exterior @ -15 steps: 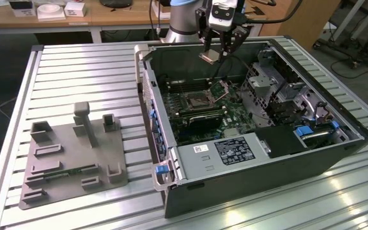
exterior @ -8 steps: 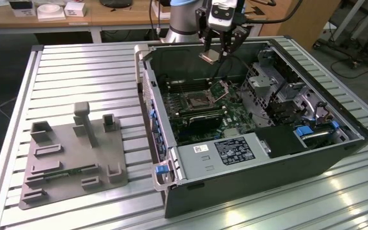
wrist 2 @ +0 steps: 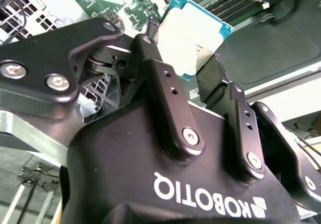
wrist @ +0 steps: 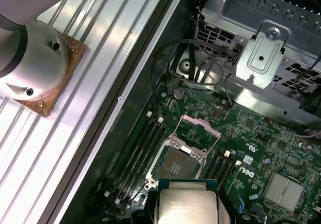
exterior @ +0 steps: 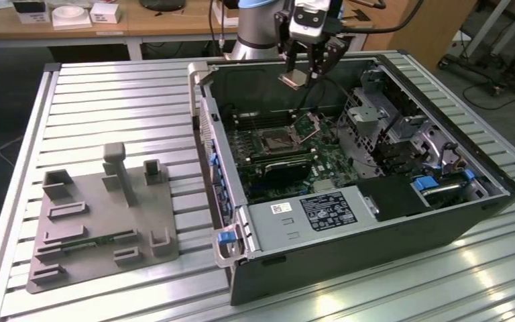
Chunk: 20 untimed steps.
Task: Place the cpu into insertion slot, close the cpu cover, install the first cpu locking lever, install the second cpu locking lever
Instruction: 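Place the cpu into insertion slot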
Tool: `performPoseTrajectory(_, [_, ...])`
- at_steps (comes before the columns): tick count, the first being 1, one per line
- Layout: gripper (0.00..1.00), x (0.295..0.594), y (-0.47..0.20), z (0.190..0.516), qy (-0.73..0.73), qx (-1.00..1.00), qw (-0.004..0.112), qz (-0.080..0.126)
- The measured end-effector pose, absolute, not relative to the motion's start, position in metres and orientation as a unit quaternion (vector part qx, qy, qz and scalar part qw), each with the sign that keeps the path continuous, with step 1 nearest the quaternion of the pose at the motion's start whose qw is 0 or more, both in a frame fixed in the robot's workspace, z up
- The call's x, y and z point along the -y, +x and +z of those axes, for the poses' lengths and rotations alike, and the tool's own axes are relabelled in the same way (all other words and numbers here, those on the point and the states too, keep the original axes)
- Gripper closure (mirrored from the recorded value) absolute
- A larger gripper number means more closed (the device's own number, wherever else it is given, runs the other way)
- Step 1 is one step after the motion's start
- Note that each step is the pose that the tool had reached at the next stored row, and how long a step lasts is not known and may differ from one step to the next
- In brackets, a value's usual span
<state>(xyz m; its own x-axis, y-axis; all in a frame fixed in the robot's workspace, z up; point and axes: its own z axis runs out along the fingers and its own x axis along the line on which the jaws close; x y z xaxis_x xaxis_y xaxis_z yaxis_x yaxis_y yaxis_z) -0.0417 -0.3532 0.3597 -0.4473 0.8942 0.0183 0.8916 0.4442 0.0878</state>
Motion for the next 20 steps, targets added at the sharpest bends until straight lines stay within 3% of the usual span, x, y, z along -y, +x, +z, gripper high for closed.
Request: performPoseTrajectory(20, [0.46,0.3532,-0.0418,0.3597,0.535,-0.844,0.016,0.042])
